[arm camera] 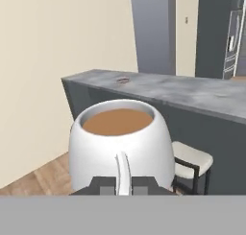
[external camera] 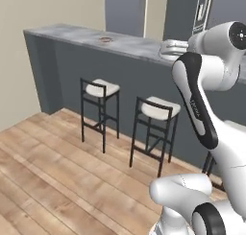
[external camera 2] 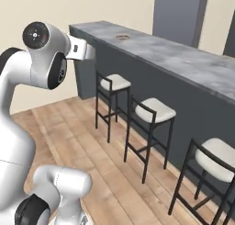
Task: Pick the cup of tea, navigate to the dining table, and place it on the saucer.
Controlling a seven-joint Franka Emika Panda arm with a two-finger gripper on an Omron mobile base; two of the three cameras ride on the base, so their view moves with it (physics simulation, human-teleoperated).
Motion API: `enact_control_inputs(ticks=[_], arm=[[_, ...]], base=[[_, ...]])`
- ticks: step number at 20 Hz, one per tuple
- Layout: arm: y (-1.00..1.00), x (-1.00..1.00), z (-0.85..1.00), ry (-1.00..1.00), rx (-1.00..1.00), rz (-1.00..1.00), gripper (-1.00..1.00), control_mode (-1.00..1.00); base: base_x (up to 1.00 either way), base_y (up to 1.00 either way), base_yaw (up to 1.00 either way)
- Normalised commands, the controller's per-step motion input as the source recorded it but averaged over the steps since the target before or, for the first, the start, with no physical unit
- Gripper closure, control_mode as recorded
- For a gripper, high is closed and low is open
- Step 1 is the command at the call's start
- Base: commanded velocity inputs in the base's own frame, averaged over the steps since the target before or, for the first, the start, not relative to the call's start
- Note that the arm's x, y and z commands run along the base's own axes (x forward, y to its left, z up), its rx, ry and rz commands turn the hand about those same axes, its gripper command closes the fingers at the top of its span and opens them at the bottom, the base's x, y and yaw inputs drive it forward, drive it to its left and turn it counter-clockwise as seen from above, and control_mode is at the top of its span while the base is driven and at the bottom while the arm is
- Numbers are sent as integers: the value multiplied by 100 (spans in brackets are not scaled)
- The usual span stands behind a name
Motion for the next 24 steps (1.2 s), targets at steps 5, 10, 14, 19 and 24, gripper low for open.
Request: enact_control_inputs(ticks=[5,10,14,19,24], arm=[[0,0,0,0,0,0,100,100],[0,0,0,0,0,0,100,100],[0,0,0,0,0,0,100,100],[0,0,0,0,0,0,100,100],[0,0,0,0,0,0,100,100]], base=[[100,49,-31],[100,61,-30],[100,66,-34],[100,63,-40],[100,64,-42]])
